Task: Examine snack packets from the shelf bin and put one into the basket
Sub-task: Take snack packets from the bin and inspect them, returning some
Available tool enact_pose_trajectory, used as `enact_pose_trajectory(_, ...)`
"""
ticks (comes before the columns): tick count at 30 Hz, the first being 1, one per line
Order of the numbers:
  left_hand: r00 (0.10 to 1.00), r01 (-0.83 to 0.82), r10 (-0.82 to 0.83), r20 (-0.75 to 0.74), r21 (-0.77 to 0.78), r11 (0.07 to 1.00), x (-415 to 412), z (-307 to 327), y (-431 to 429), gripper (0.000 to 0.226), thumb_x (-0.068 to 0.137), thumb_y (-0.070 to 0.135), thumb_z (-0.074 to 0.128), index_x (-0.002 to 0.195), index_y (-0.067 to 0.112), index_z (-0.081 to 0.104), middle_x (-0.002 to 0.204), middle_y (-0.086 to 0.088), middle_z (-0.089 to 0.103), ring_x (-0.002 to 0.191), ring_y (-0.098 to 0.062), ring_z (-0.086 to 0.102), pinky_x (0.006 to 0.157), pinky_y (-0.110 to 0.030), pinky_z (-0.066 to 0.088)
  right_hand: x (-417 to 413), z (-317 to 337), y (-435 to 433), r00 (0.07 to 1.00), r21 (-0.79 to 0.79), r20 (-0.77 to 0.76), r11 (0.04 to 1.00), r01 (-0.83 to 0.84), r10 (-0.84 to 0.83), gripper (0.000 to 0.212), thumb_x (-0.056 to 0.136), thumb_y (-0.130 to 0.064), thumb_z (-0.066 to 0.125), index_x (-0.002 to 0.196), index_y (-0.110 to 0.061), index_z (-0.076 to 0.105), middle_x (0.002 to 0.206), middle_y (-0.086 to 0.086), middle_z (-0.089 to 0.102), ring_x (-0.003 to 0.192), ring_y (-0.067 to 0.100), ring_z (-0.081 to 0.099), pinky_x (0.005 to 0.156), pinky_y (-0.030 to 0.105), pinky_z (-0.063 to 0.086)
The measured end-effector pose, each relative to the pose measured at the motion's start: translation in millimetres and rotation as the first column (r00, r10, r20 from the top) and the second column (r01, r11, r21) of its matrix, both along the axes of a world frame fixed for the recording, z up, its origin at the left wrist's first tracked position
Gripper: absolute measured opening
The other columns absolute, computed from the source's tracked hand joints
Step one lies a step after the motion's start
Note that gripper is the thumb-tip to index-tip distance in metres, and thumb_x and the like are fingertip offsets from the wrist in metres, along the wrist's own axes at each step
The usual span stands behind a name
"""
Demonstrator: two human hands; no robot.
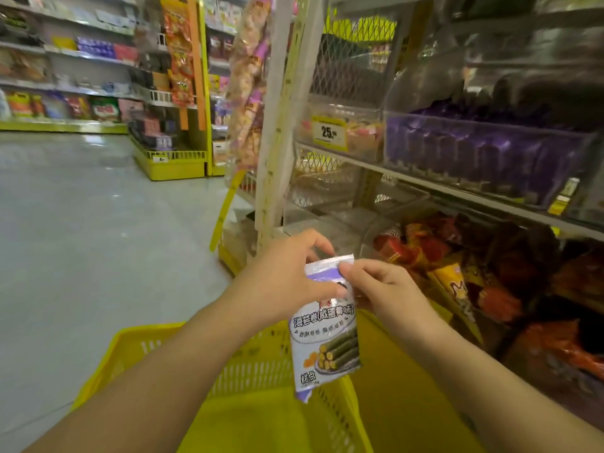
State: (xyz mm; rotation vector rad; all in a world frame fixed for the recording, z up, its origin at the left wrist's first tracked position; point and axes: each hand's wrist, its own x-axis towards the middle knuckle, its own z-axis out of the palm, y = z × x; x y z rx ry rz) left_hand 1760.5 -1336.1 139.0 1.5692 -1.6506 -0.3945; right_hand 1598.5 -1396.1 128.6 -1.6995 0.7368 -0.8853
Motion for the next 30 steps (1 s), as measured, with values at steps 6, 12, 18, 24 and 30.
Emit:
enact_pose_trajectory(6,0.916,-0.026,0.018,-0.400,-0.016,1.000,-8.5,-7.8,-25.4,0.023,0.077,0.025,0.080,0.088,0.033,0.062,0.091,0.010,0.071,0.084,-0.007,0.068,0.075,-0.026,0.056,-16.2,-8.3,-17.9,0.962,0.184,0.194,0.970,0.158,-0.194,0.020,0.089,-0.018,0.061,0.084,-0.004,0.074,0.088,0.019,0.073,0.075,0.019,0.067,0.068,0.028,0.053)
enact_pose_trajectory(12,0.527,0.088,-0.002,-0.850,0.052,0.995,-42.0,-22.9,-36.7,0.007,0.091,0.021,0.064,0.096,0.018,0.068,0.089,0.000,0.077,0.082,-0.013,0.073,0.074,-0.033,0.057,-28.7,-10.7,-26.2,0.887,0.416,0.345,0.897,0.147,-0.306,0.029,0.090,-0.020,0.059,0.071,-0.012,0.078,0.082,0.009,0.075,0.073,0.018,0.072,0.080,0.041,0.054)
enact_pose_trajectory(18,0.323,0.085,0.018,-0.946,0.048,0.995,-59.2,-21.6,-34.0,0.007,0.088,0.019,0.066,0.093,0.014,0.066,0.088,-0.005,0.077,0.076,-0.012,0.072,0.069,-0.028,0.058,-37.4,-8.8,-27.4,0.873,0.475,0.358,0.870,0.135,-0.331,0.031,0.092,-0.030,0.057,0.096,-0.005,0.074,0.106,0.019,0.072,0.111,0.035,0.063,0.098,0.053,0.048)
enact_pose_trajectory(24,0.262,0.007,0.050,-0.964,0.054,0.999,-59.2,-17.4,-30.5,0.009,0.090,0.018,0.064,0.092,0.009,0.065,0.082,-0.008,0.076,0.070,-0.013,0.071,0.070,-0.029,0.059,-42.1,-6.6,-26.0,0.955,0.322,0.231,0.941,0.108,-0.188,0.036,0.088,-0.044,0.057,0.097,-0.014,0.075,0.102,0.011,0.074,0.101,0.027,0.068,0.088,0.044,0.050)
enact_pose_trajectory(30,0.116,-0.039,0.019,-0.993,0.014,0.999,-41.8,-10.9,-29.4,0.012,0.090,0.019,0.063,0.093,0.007,0.064,0.080,-0.009,0.076,0.068,-0.015,0.073,0.055,-0.026,0.058,-61.2,-3.7,-21.7,0.971,0.231,-0.194,0.968,-0.096,0.143,0.032,0.085,-0.042,0.066,0.106,-0.019,0.072,0.110,0.015,0.070,0.094,0.021,0.065,0.078,0.028,0.052)
